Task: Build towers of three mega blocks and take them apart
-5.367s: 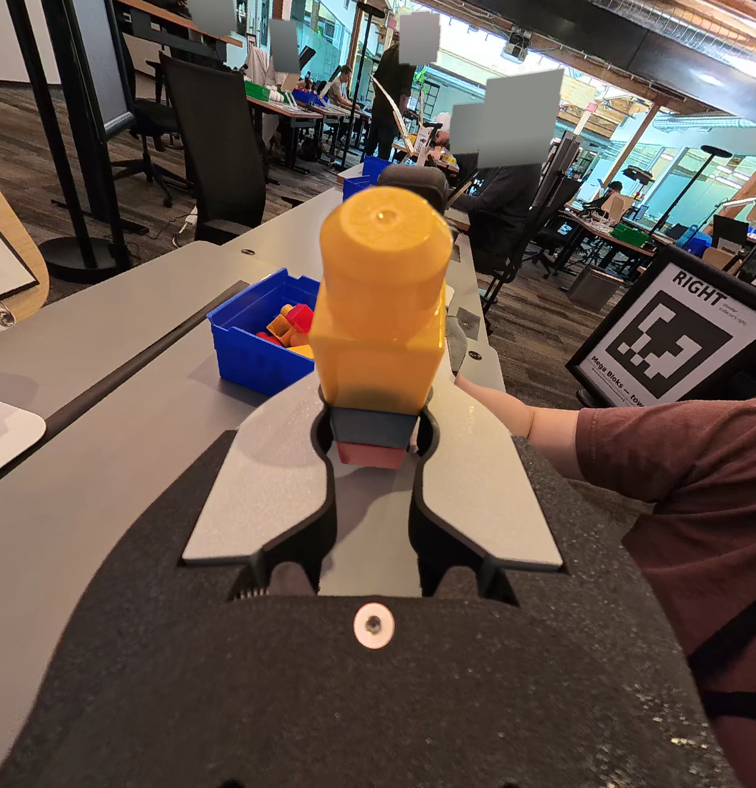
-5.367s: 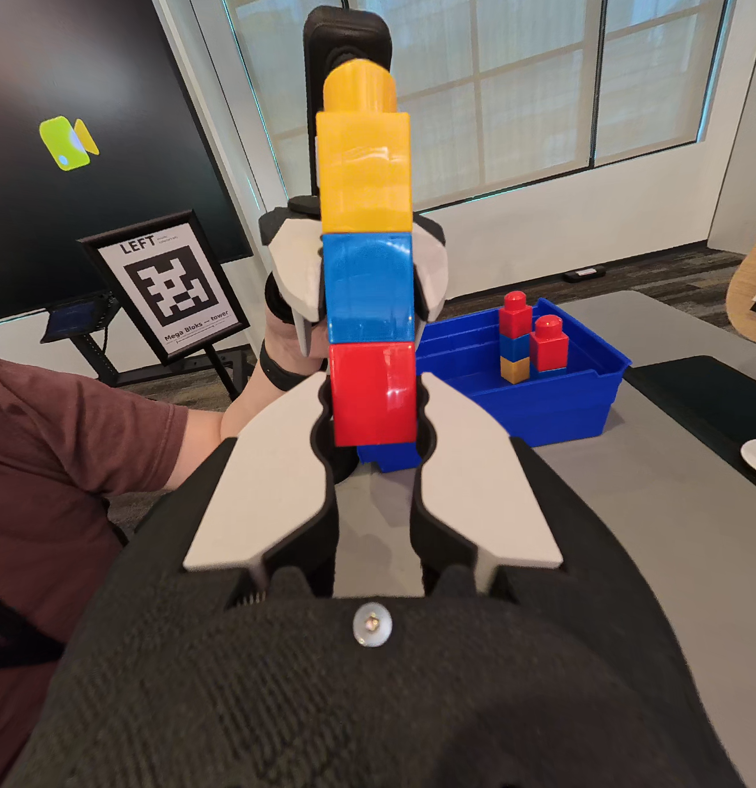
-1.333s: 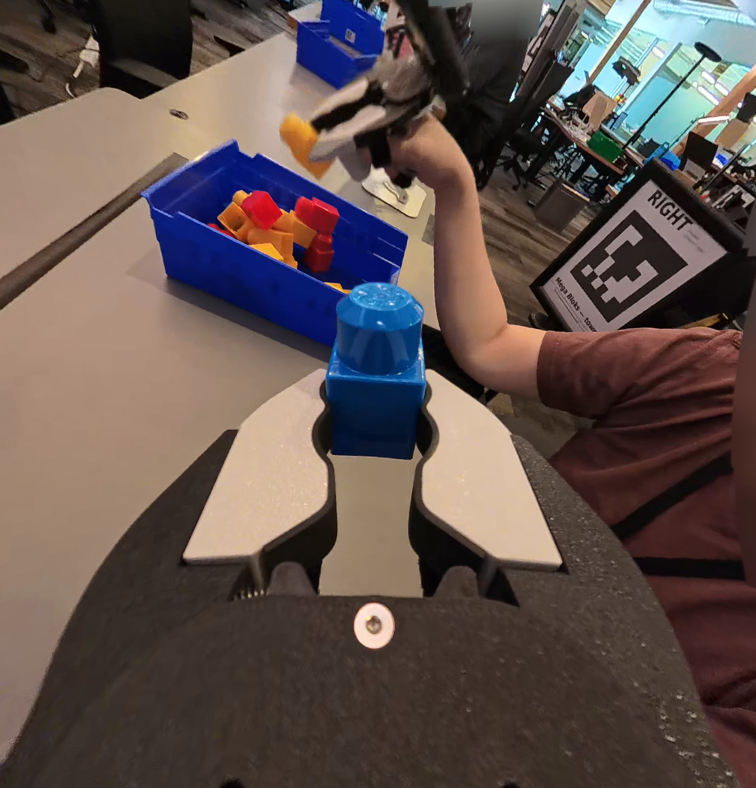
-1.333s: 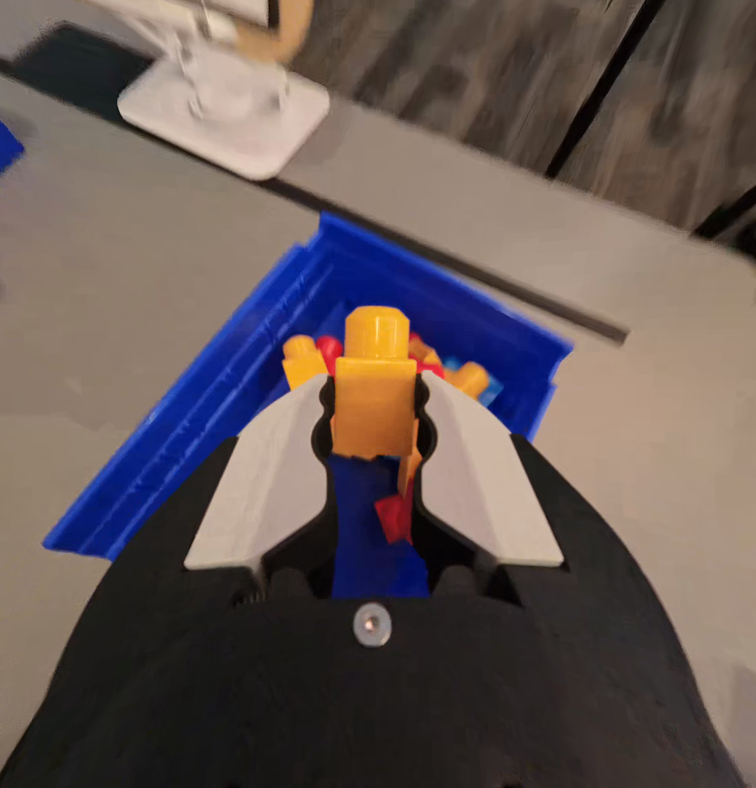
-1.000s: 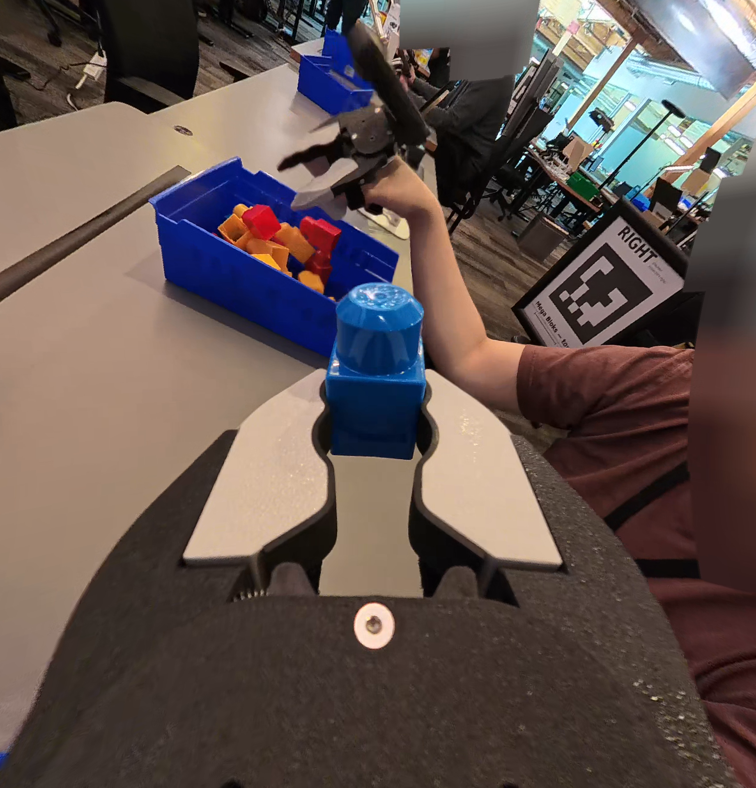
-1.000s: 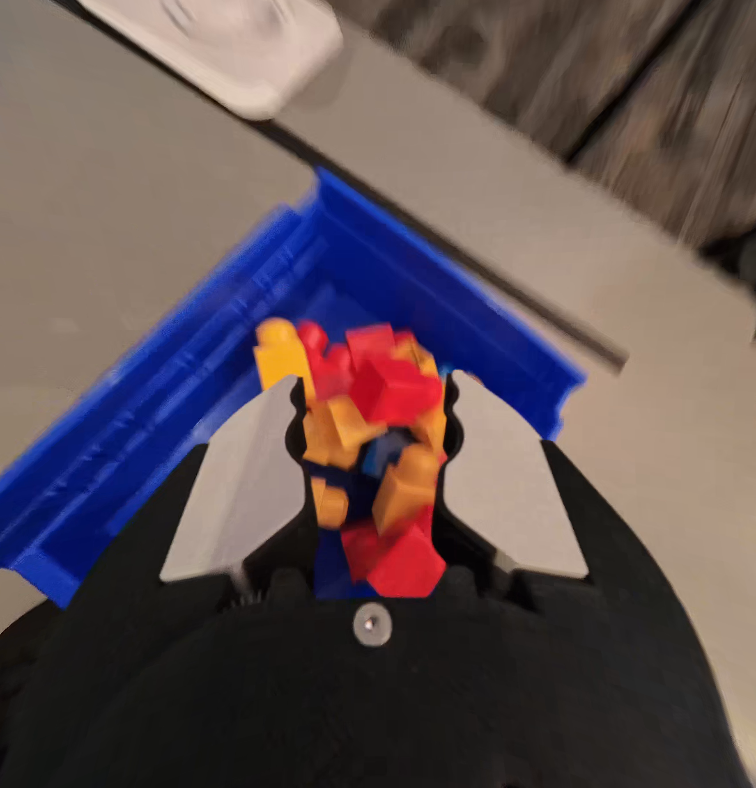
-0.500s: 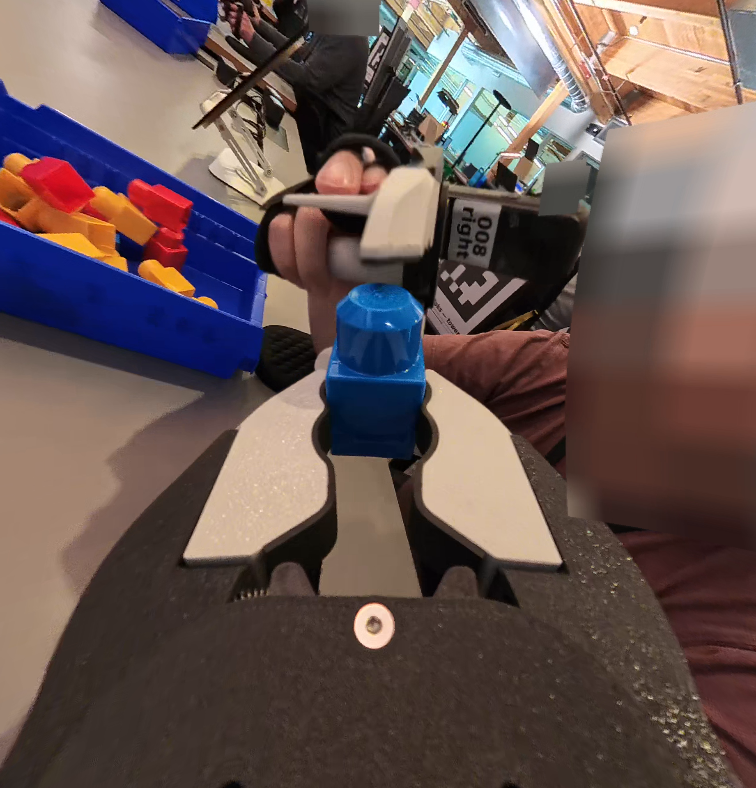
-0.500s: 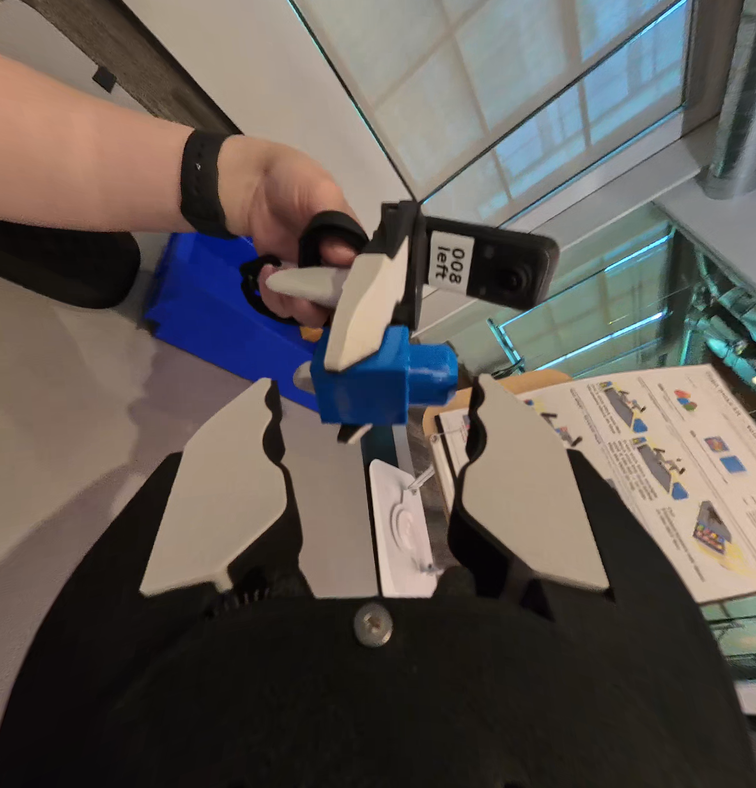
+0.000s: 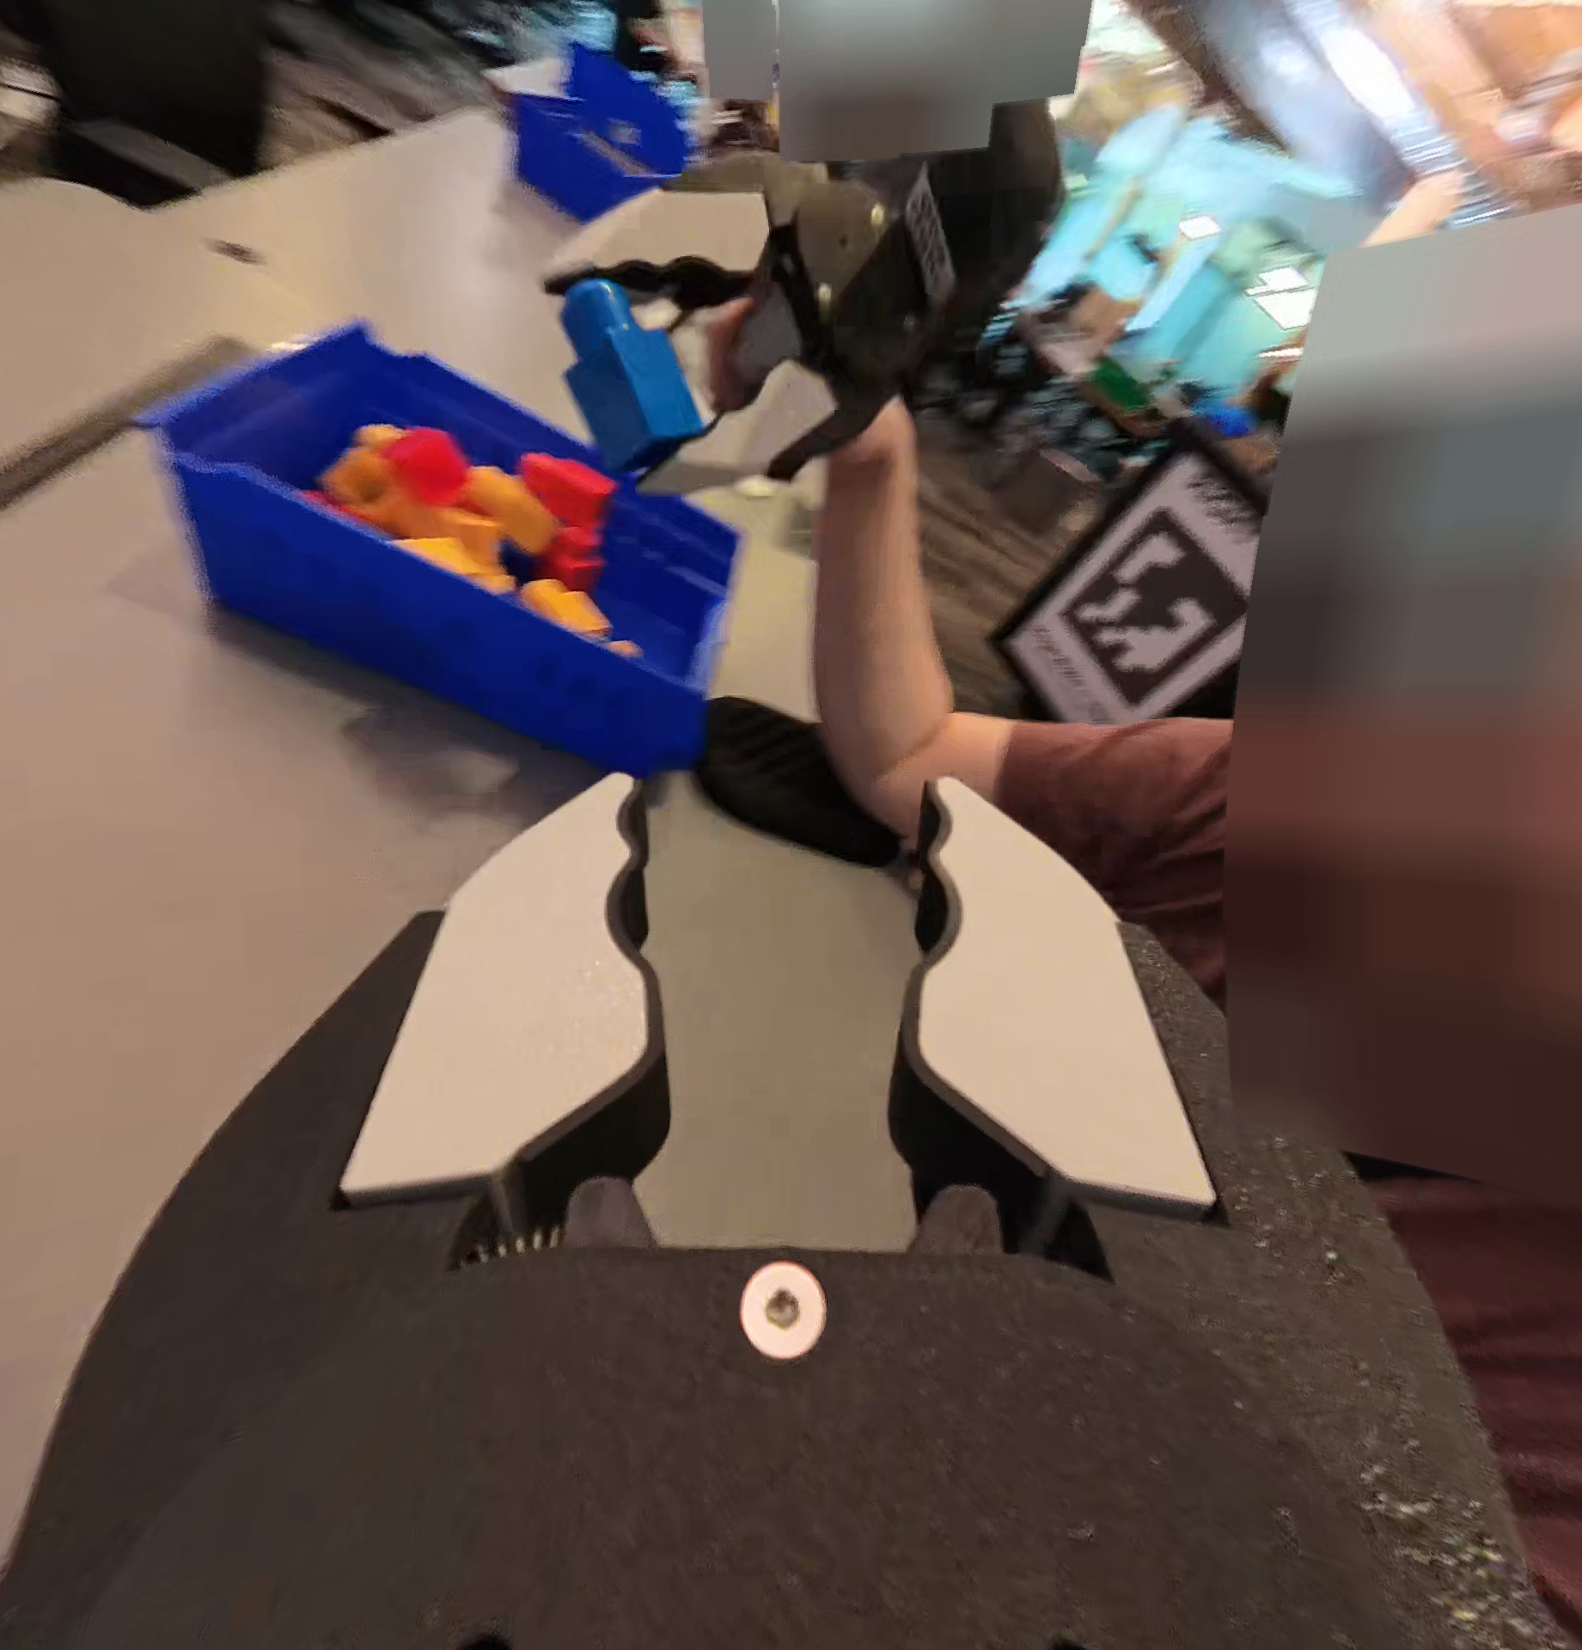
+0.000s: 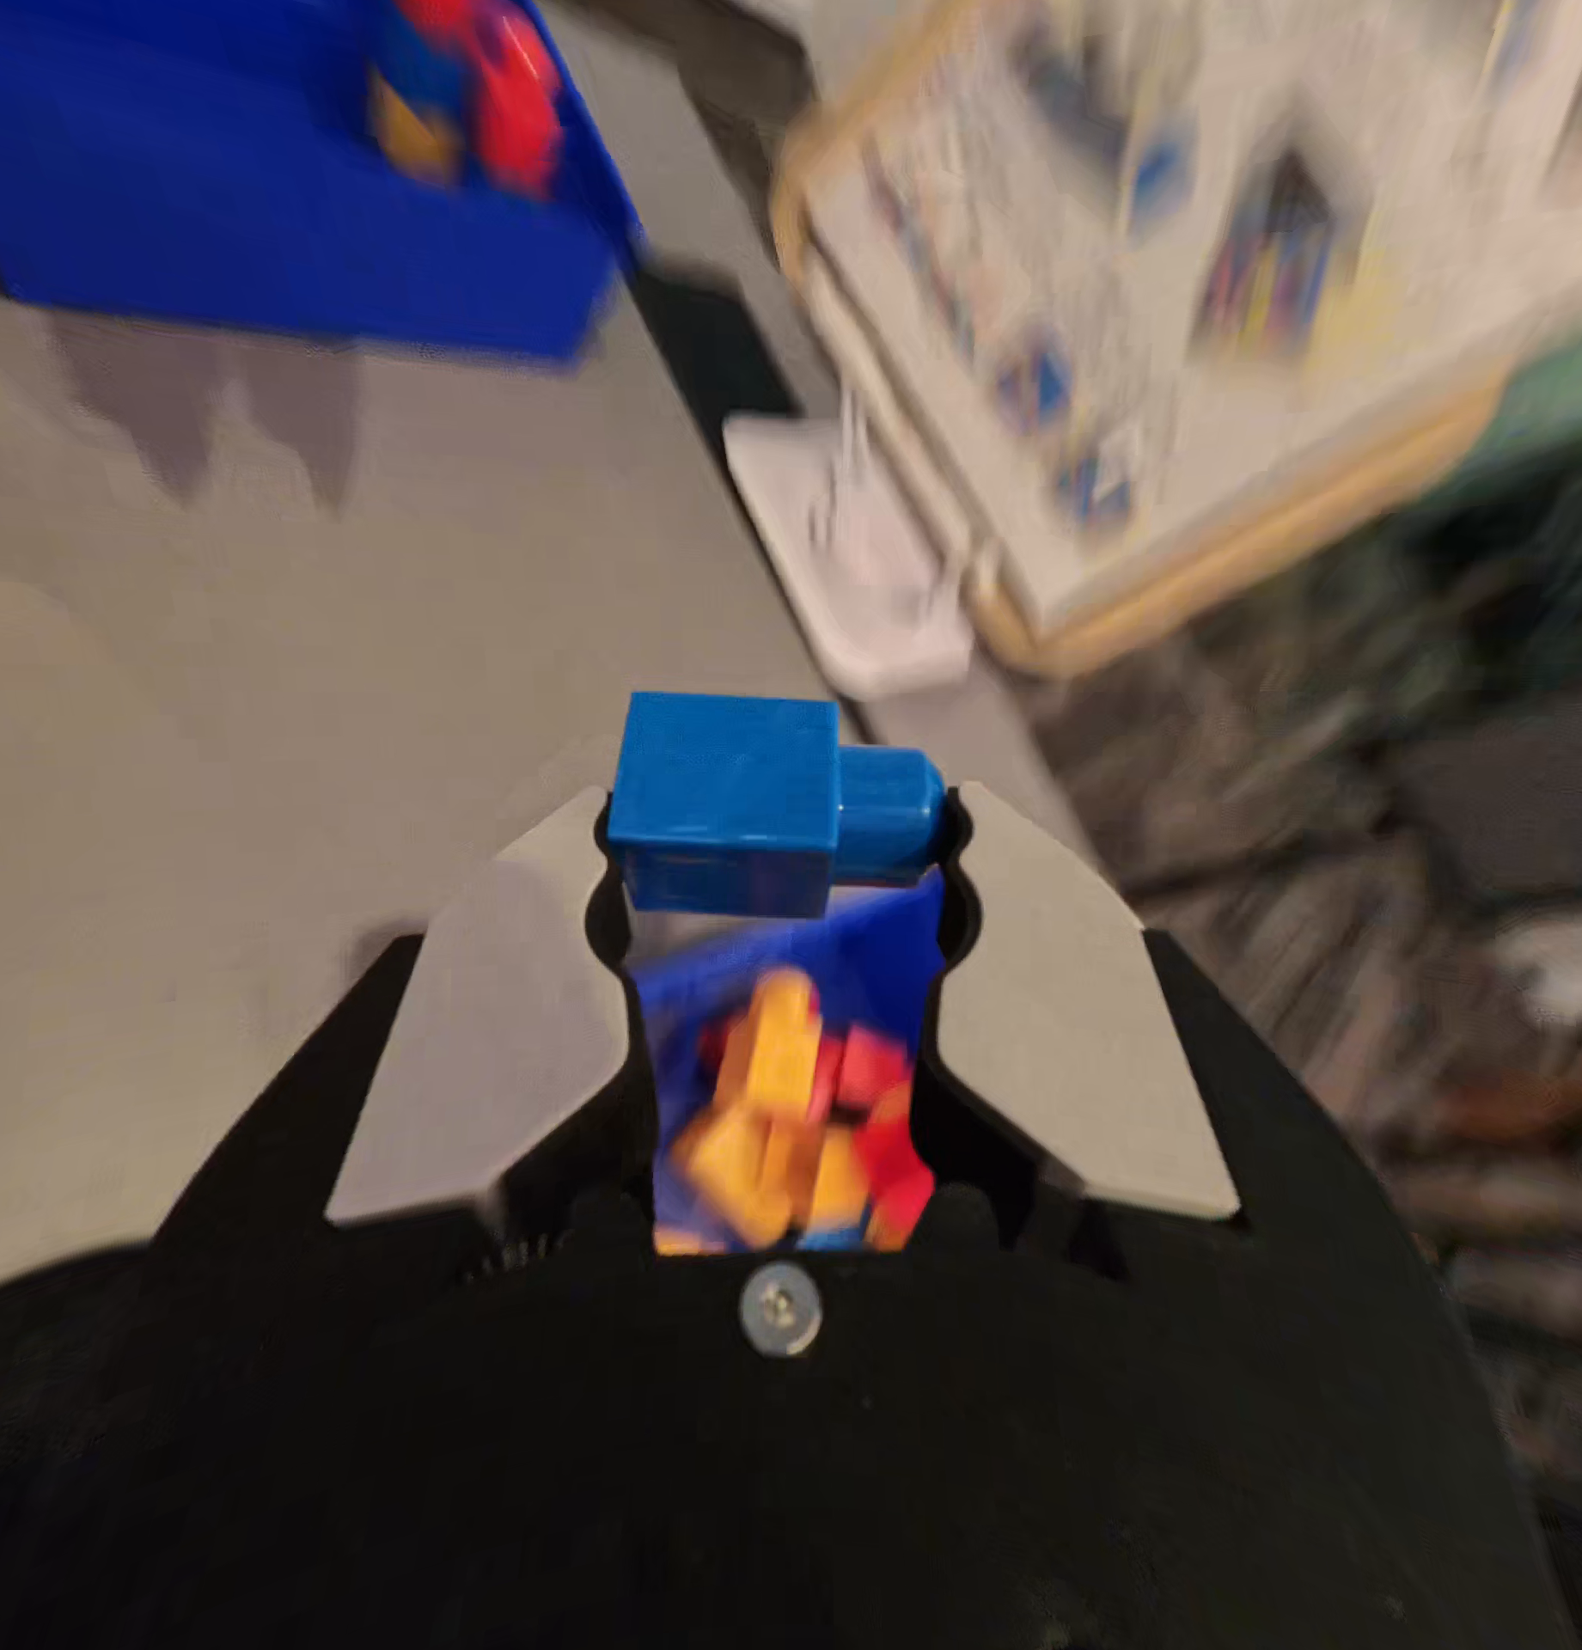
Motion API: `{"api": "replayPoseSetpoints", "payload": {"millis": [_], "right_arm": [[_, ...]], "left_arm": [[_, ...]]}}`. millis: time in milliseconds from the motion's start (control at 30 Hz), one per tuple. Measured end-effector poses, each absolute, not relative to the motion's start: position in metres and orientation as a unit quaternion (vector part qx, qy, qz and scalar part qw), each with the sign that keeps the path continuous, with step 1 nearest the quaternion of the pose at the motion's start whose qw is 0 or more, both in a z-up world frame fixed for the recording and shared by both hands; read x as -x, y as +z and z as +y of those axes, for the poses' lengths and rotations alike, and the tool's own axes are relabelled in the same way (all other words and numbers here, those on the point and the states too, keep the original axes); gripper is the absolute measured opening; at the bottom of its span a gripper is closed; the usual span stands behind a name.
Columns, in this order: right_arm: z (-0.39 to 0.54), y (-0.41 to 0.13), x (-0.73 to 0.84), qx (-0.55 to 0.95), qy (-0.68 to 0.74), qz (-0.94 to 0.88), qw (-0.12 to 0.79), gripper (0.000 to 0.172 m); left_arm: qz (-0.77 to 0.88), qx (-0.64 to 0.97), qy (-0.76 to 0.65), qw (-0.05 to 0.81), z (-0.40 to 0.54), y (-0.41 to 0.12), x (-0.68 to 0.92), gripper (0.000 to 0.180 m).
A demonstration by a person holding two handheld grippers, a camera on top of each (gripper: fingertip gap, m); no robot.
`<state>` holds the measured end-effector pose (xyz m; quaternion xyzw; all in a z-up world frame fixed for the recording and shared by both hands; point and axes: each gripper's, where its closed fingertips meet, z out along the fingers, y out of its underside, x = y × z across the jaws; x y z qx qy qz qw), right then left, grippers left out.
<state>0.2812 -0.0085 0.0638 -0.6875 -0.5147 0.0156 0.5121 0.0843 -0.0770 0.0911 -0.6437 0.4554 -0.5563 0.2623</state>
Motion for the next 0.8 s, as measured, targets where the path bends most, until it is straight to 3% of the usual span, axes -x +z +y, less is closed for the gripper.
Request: {"api": "replayPoseSetpoints", "payload": {"millis": [33, 167, 267, 433, 533, 700, 800], "right_arm": [[0.004, 0.040, -0.316, 0.746, 0.018, -0.474, 0.467, 0.069], [0.020, -0.055, -0.399, 0.869, 0.018, -0.395, 0.298, 0.069], [0.018, -0.092, -0.429, 0.912, -0.006, -0.356, 0.204, 0.070], [0.032, -0.060, -0.422, 0.895, 0.000, -0.337, 0.293, 0.070], [0.037, -0.035, -0.414, 0.873, 0.003, -0.337, 0.353, 0.070], [0.040, -0.036, -0.414, 0.870, -0.010, -0.341, 0.355, 0.070], [0.041, -0.042, -0.417, 0.876, -0.011, -0.338, 0.344, 0.070]], "left_arm": [[0.450, 0.668, -0.520, 0.285, -0.067, 0.087, -0.073, 0.059], [0.369, 0.772, -0.370, 0.361, -0.016, 0.070, -0.013, 0.063], [0.293, 0.810, -0.321, 0.394, 0.006, 0.069, 0.035, 0.063], [0.134, 0.876, -0.183, 0.425, 0.041, 0.048, 0.142, 0.065], [0.078, 0.880, -0.188, 0.429, 0.057, 0.035, 0.169, 0.065], [0.111, 0.840, -0.301, 0.438, 0.078, 0.034, 0.126, 0.061], [0.136, 0.872, -0.229, 0.410, 0.093, 0.007, 0.112, 0.064]]}}
